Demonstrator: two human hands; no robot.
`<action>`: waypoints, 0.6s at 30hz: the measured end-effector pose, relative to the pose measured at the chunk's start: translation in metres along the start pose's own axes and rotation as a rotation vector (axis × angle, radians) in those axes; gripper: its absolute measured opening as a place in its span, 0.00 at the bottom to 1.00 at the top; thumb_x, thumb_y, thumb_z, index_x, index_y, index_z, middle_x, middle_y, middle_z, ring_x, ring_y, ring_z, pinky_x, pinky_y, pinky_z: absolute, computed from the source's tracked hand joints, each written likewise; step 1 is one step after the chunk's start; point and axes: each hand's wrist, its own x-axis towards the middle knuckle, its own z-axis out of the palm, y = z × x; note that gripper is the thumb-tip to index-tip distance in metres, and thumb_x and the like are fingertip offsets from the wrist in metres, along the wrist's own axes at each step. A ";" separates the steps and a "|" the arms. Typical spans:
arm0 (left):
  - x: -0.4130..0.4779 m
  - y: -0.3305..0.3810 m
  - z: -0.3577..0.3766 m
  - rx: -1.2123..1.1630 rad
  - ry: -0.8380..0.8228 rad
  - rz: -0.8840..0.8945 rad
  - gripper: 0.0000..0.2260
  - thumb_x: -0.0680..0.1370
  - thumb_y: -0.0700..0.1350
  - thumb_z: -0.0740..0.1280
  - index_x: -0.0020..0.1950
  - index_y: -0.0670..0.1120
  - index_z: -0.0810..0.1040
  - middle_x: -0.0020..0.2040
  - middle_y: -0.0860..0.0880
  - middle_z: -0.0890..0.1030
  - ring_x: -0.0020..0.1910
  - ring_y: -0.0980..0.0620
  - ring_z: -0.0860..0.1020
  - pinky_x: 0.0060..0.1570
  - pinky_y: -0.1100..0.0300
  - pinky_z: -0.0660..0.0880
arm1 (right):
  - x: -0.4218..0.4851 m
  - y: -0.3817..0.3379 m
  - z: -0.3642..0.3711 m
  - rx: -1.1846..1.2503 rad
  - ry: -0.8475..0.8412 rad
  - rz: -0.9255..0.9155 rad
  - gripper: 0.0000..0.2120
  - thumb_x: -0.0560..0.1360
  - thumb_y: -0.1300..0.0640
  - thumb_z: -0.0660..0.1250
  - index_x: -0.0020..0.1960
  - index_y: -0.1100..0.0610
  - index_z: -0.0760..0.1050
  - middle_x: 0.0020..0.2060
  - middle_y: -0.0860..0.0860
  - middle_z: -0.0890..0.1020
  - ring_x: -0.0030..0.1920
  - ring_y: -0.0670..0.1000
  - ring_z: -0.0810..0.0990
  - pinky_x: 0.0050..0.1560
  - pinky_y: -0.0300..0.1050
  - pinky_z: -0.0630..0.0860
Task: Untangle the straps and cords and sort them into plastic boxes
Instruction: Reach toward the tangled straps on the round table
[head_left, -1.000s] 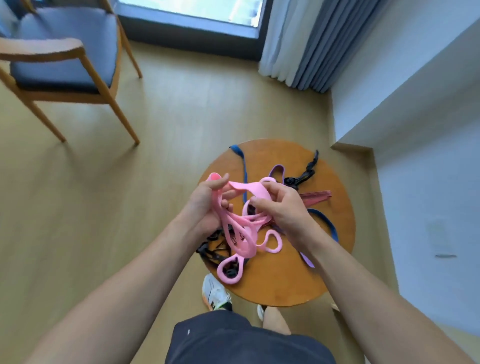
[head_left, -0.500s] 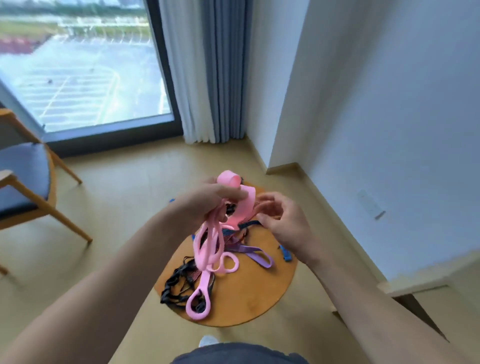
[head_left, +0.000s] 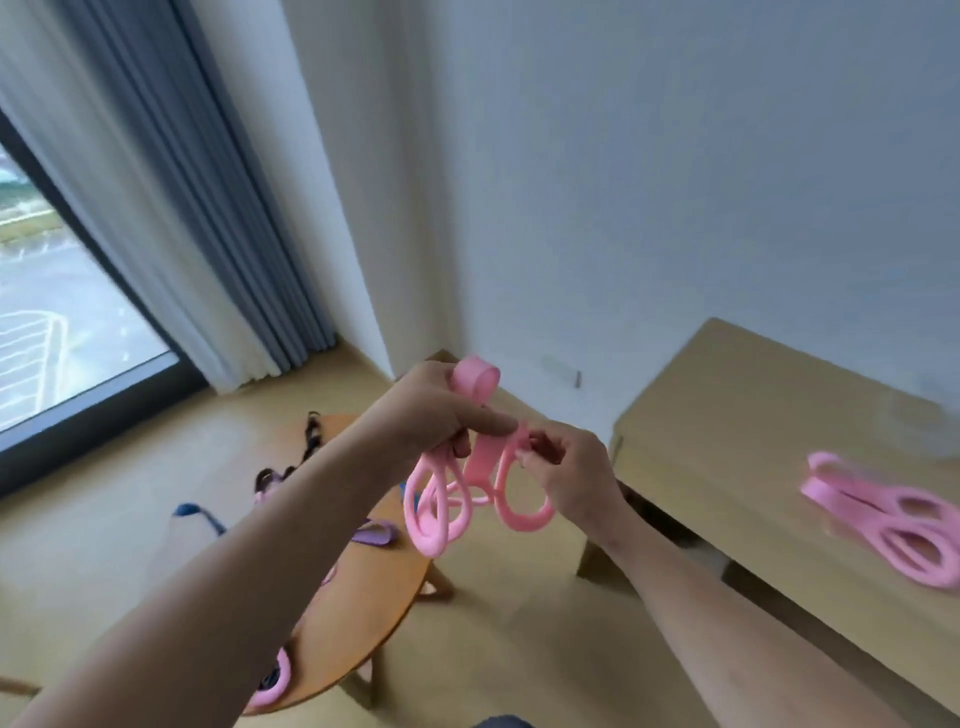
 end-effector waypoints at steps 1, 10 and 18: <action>0.001 0.005 0.018 -0.008 -0.040 0.018 0.26 0.57 0.40 0.85 0.52 0.38 0.83 0.36 0.40 0.82 0.26 0.50 0.75 0.26 0.60 0.74 | -0.007 0.007 -0.017 -0.016 0.034 -0.008 0.06 0.75 0.63 0.73 0.50 0.56 0.85 0.36 0.39 0.83 0.38 0.36 0.81 0.44 0.32 0.76; 0.013 0.051 0.160 0.104 -0.244 0.095 0.13 0.67 0.33 0.81 0.49 0.41 0.86 0.36 0.45 0.84 0.30 0.50 0.75 0.30 0.59 0.76 | -0.061 0.058 -0.164 0.001 0.363 0.035 0.13 0.75 0.60 0.73 0.40 0.41 0.83 0.36 0.39 0.85 0.39 0.43 0.81 0.39 0.30 0.73; 0.022 0.088 0.264 0.117 -0.461 0.141 0.13 0.68 0.36 0.81 0.50 0.40 0.86 0.40 0.41 0.84 0.25 0.53 0.72 0.29 0.61 0.74 | -0.107 0.097 -0.218 0.442 0.262 0.296 0.06 0.74 0.61 0.73 0.46 0.51 0.87 0.41 0.51 0.87 0.40 0.47 0.85 0.40 0.35 0.79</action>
